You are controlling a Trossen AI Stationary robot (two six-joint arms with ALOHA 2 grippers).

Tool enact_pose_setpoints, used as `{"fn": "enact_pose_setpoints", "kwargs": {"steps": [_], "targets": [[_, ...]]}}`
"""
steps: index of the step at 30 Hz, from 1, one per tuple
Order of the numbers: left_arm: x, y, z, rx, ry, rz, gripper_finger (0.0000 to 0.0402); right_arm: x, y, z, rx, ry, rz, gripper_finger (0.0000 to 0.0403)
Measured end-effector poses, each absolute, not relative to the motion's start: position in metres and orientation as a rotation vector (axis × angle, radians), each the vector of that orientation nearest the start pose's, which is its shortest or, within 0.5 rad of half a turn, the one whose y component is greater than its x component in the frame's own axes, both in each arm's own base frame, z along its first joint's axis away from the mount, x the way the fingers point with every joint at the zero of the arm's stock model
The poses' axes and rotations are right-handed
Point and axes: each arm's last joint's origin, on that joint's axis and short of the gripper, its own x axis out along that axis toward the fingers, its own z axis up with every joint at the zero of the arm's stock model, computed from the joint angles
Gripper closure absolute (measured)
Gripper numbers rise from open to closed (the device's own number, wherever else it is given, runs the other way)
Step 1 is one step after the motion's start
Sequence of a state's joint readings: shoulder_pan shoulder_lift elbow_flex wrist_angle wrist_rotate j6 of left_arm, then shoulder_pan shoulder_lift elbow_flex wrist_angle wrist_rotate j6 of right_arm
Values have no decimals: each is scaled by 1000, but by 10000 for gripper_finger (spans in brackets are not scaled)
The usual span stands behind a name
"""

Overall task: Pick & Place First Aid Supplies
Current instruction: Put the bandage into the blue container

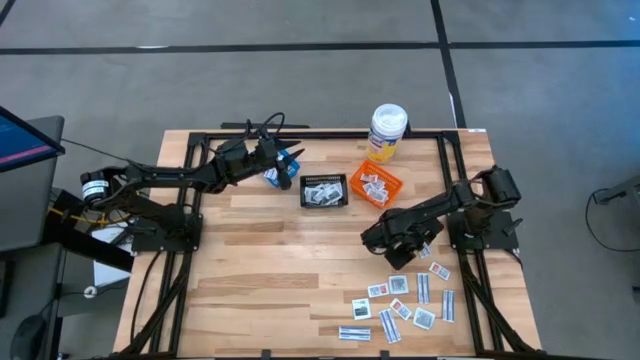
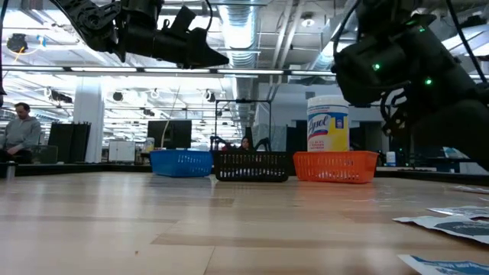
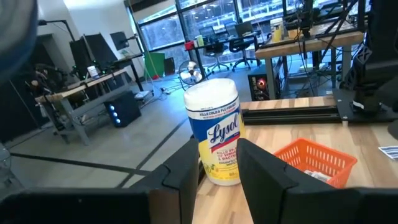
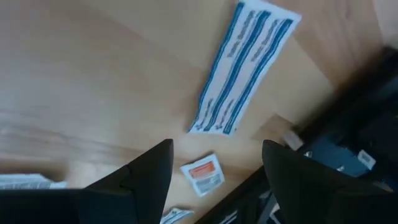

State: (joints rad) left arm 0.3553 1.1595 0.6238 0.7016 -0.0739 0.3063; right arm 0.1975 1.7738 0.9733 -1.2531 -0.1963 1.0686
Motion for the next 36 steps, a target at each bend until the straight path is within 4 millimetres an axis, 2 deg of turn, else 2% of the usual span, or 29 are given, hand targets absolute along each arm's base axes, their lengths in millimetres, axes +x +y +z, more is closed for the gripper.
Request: {"fn": "enact_pose_setpoints", "kwargs": {"steps": [7, 11, 16, 24, 36], "targets": [[235, 89, 287, 292, -96, 445, 291, 211, 58, 136, 705, 1832, -814, 163], [236, 87, 287, 283, -99, 439, 291, 207, 67, 130, 754, 1740, -784, 163], [236, 86, 287, 250, -107, 430, 291, 203, 71, 130, 722, 1754, -839, 172], [238, 82, 286, 242, -100, 411, 291, 206, 72, 125, 683, 1752, -731, 243], [242, 69, 284, 237, -88, 354, 291, 206, 70, 124, 635, 1745, -736, 324]]}}
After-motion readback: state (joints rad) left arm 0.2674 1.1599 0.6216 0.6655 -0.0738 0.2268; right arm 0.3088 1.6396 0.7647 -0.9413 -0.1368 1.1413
